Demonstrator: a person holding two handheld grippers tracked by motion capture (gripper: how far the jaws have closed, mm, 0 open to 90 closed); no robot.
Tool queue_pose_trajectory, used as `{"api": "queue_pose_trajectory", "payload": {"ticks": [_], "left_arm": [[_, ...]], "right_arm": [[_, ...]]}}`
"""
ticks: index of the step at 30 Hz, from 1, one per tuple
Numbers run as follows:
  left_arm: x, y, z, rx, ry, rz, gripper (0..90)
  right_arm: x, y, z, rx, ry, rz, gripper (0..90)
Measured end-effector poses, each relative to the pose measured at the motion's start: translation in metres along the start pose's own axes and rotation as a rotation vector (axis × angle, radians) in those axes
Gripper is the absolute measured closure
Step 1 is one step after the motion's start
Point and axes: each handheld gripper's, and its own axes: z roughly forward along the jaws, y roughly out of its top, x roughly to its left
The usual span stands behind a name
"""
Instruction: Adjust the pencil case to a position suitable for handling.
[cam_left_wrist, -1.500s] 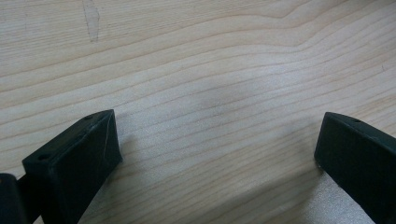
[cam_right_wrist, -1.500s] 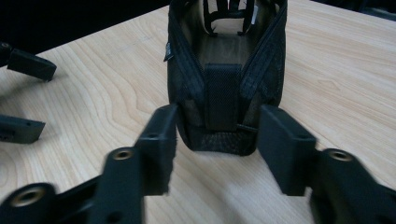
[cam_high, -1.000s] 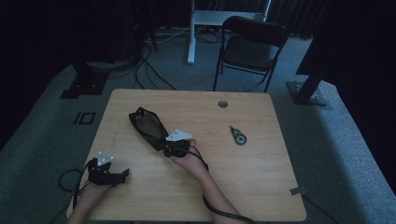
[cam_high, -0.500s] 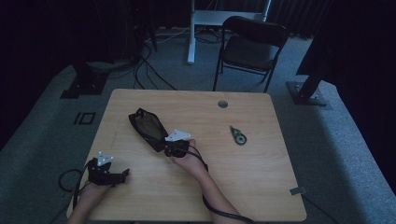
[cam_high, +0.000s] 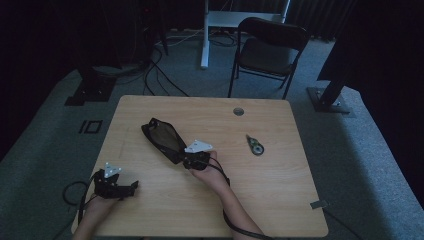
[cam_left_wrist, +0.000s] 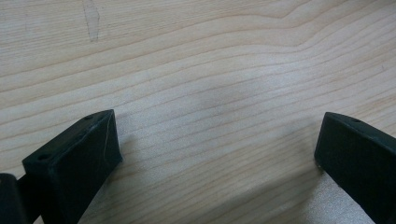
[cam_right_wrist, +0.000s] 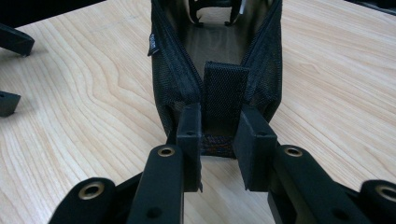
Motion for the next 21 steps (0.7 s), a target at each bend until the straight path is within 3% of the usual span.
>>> {"api": "queue_pose_trajectory", "payload": {"ticks": [14, 21], "left_arm": [[0.000, 0.000, 0.000, -0.001, 0.000, -0.001, 0.2], [0.000, 0.000, 0.000, -0.001, 0.000, -0.001, 0.2]], "right_arm": [[-0.019, -0.017, -0.025, -0.006, -0.033, 0.026, 72.9], [-0.026, -0.028, -0.041, -0.005, -0.054, 0.016, 72.9]]}}
